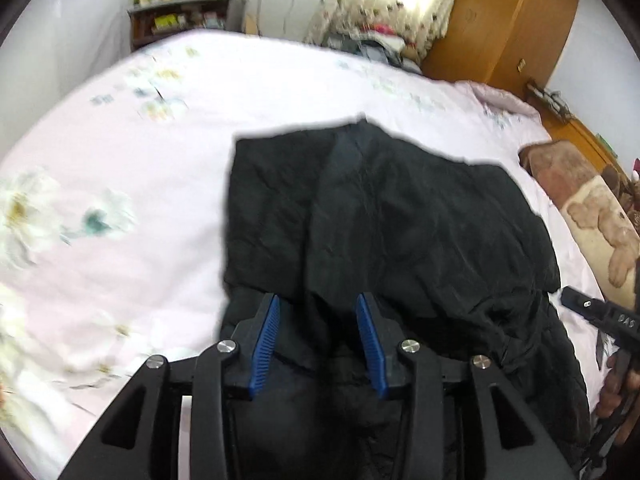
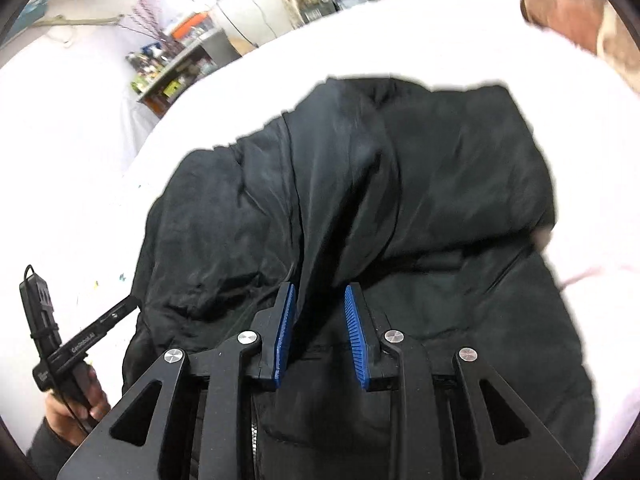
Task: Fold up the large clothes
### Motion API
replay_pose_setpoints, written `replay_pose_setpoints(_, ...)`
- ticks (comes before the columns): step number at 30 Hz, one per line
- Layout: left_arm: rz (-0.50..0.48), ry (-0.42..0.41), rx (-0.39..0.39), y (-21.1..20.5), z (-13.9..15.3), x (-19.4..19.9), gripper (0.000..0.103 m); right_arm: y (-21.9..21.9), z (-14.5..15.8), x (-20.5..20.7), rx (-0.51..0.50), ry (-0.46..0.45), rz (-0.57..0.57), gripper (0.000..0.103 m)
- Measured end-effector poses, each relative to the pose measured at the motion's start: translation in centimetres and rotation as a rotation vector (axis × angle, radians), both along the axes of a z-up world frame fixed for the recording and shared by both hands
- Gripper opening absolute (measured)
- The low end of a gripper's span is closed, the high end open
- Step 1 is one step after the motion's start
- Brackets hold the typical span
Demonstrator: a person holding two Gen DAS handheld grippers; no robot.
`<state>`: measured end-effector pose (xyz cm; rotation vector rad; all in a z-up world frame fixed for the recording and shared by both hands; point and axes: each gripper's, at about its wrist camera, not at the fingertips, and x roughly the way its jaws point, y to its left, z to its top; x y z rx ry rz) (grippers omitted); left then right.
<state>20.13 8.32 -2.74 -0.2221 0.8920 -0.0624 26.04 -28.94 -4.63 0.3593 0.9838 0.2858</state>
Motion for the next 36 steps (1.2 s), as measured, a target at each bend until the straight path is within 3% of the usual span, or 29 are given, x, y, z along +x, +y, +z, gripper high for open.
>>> replay_pose_setpoints(3,0.000,-0.082,-0.022,-0.2,2.2,0.7,0.042,0.0,2.2,1.0,-0.045,-0.091,-0.002,0.026)
replay_pose_setpoints(6,-0.054,-0.150,0.007,-2.8,2.9,3.5,0.042,1.0,2.2,4.2,-0.072,-0.123,0.010,0.026)
replay_pose_setpoints(8,-0.075,-0.126,0.027,-3.8,1.4,5.7,0.042,2.0,1.2,6.7,-0.110,-0.114,0.013,0.026)
replay_pose_setpoints(12,-0.067,0.013,0.076,-4.7,-4.7,8.2,0.037,2.2,-3.1,9.1,-0.217,-0.042,0.015,0.024)
replay_pose_setpoints(15,-0.100,-0.014,0.135,-5.5,-7.0,7.5,0.036,1.9,-5.3,9.0,-0.247,-0.042,0.021,0.024)
replay_pose_setpoints(20,-0.104,-0.012,0.125,-5.4,-7.7,7.8,0.036,2.7,-6.6,8.9,-0.316,-0.064,0.030,0.023)
replay_pose_setpoints(25,-0.116,-0.006,0.137,-5.3,-4.9,7.0,0.036,2.6,-4.5,8.2,-0.318,-0.082,0.036,0.023)
replay_pose_setpoints(29,-0.118,-0.110,0.123,-4.6,-0.7,6.7,0.036,2.5,-0.8,7.7,-0.297,-0.159,0.026,0.025)
replay_pose_setpoints(32,-0.106,-0.162,0.116,-5.2,1.6,9.7,0.036,3.2,1.7,9.4,-0.252,-0.219,0.025,0.026)
replay_pose_setpoints(36,-0.095,-0.121,0.119,-6.4,0.2,14.9,0.036,5.3,1.3,13.8,-0.283,-0.221,0.037,0.026)
